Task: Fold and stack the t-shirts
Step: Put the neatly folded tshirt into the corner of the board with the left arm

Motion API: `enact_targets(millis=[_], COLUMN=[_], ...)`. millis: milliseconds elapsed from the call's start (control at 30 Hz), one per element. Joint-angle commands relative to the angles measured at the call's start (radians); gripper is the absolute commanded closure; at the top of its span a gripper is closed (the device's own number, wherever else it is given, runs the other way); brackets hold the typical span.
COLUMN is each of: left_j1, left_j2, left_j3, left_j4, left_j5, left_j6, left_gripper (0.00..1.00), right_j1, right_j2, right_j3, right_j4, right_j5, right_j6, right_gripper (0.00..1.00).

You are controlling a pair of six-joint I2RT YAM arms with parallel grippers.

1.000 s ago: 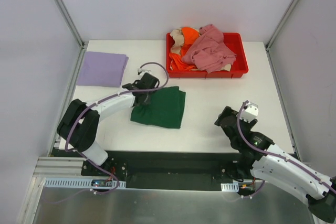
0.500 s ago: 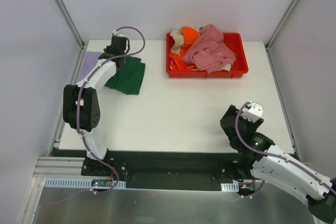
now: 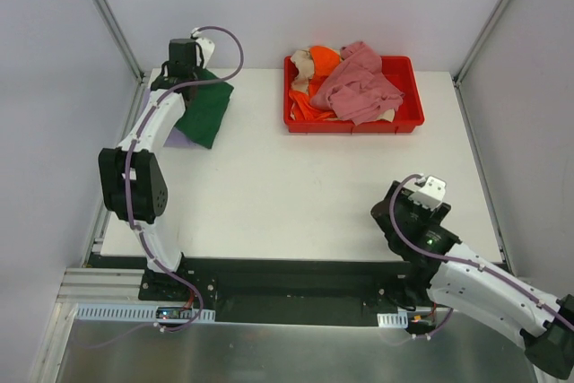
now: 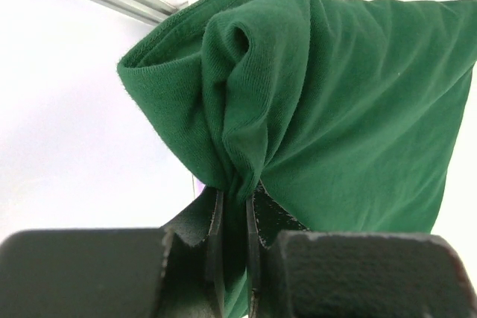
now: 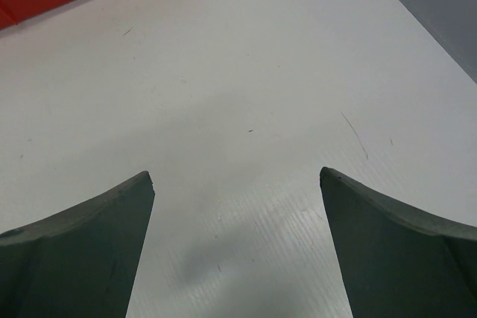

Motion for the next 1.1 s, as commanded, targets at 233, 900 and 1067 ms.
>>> enact_targets(millis=[233,900,1067], left_j1=[0.092,0.230,0.231], left_j2=[-0.072,0.303,0.351], left_j3=[0.061,0.256,0.306], left_j4=[0.044,0.045,0.042], left_j5=[0.074,0.077,0.029], left_j6=[0.068,0.064,0.004], left_gripper=[1.00,1.00,0.01], right_j1=[-0.015,-0.024,-0.027], right_j2=[0.084,0.069,0.087], right_j3=[0.050,0.054,0.076], right_j4=[-0.008,-0.011,-0.011], right_j5=[0.028,0.028,0.034], right_j6=[0.000,-0.012,-0.032], right_gripper=[0.04,0.04,0.04])
